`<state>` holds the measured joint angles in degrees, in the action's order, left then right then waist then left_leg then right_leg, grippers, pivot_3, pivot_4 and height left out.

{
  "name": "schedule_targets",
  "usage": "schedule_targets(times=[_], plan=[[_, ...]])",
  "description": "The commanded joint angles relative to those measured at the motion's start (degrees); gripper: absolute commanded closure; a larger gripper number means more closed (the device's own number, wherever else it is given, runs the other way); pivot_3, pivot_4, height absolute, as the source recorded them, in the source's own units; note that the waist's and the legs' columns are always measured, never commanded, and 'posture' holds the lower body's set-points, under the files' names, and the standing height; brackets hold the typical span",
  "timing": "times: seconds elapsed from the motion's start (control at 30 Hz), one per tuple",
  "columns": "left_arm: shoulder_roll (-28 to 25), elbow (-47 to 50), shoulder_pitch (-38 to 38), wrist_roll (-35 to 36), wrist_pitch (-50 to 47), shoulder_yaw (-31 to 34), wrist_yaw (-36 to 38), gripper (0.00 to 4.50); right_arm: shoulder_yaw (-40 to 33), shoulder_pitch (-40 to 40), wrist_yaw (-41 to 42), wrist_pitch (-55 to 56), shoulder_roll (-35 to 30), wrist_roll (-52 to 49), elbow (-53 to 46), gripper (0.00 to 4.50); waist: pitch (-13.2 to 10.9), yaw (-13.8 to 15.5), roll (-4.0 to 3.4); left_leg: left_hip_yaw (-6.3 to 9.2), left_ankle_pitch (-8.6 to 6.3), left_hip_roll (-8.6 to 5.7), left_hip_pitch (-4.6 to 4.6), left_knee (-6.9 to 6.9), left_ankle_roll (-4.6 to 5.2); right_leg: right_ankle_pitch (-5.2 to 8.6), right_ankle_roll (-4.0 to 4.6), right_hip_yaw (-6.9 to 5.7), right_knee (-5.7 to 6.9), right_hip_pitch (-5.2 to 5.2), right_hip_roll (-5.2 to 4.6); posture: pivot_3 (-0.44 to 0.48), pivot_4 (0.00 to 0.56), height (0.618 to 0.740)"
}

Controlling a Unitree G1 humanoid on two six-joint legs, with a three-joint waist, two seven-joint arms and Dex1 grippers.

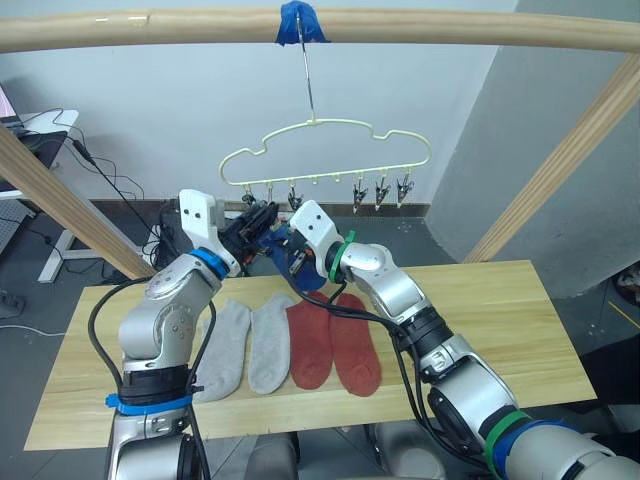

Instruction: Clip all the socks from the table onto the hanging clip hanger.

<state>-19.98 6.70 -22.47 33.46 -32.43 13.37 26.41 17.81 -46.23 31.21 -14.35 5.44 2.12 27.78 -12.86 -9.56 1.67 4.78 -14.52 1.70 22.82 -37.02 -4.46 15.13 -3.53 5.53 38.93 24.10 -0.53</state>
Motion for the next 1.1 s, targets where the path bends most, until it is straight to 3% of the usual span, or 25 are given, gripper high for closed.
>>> schedule_targets(times=[0.03, 0.07, 0.47, 0.6, 0.73, 0.9, 1.1], plan=[[-1.2, 2.0, 0.7, 0.6, 0.2, 0.4, 1.2, 2.05, -0.9, -1.8, 0.2, 1.0, 0.8, -0.9, -2.4, 4.5, 0.0, 0.0, 0.0, 0.0, 0.0, 0.0, 0.0, 0.0, 0.0, 0.0, 0.0, 0.0, 0.0, 0.0, 0.0, -0.154, 0.196, 0.73], [-1.6, 2.0, 1.0, 0.4, 0.4, 0.2, 1.8, 1.8, -0.9, -1.9, 0.2, 1.0, 0.8, -0.9, -2.2, 4.5, 0.0, 0.0, 0.0, -0.01, 0.0, 0.0, 0.0, 0.0, 0.0, 0.0, 0.0, 0.0, 0.0, 0.0, 0.0, -0.154, 0.196, 0.73], [-3.4, 4.1, 4.4, 0.0, 1.1, -0.2, 3.4, 1.8, -1.6, -1.7, -0.1, 1.0, 1.5, -1.2, -1.9, 4.5, 0.0, 0.0, 0.0, 0.0, 0.0, 0.0, 0.0, 0.01, 0.0, 0.0, 0.0, 0.0, 0.0, 0.01, 0.0, -0.138, 0.186, 0.73], [-3.5, 4.2, 4.9, -0.8, 2.0, -0.2, 3.6, 1.76, -1.5, -1.2, 0.2, 0.6, 1.3, -1.1, -2.5, 3.49, 0.0, 0.0, 0.0, 0.0, 0.0, 0.0, 0.0, 0.0, 0.0, 0.0, 0.0, 0.0, 0.0, 0.01, 0.0, -0.138, 0.186, 0.73], [-3.3, 4.1, 5.6, -1.8, 3.2, -0.2, 3.4, 1.76, -0.8, -0.4, 0.4, 0.3, 0.4, -0.4, -3.2, 2.04, 0.0, 0.0, 0.0, 0.0, 0.0, 0.0, 0.0, 0.01, 0.0, 0.0, 0.0, 0.0, 0.01, 0.01, 0.0, -0.142, 0.184, 0.73], [-3.1, 4.5, 6.7, -3.4, 5.6, -0.8, 3.5, 1.76, 0.5, 2.3, 1.9, -1.0, -2.4, 0.5, -6.9, 2.04, 0.0, 0.1, 0.01, 0.0, 0.0, 0.0, 0.0, 0.01, 0.0, 0.0, 0.0, 0.0, 0.0, 0.01, 0.0, -0.139, 0.179, 0.73], [-1.9, 6.7, 8.4, -8.3, 11.8, -3.9, 2.4, 1.76, 1.3, 10.7, 7.2, -4.0, -12.8, 0.2, -23.8, 2.04, 0.0, 0.7, 0.01, -0.02, 0.0, -0.06, 0.05, 0.01, 0.0, 0.0, 0.0, 0.0, -0.06, 0.01, -0.08, -0.144, 0.189, 0.73]])
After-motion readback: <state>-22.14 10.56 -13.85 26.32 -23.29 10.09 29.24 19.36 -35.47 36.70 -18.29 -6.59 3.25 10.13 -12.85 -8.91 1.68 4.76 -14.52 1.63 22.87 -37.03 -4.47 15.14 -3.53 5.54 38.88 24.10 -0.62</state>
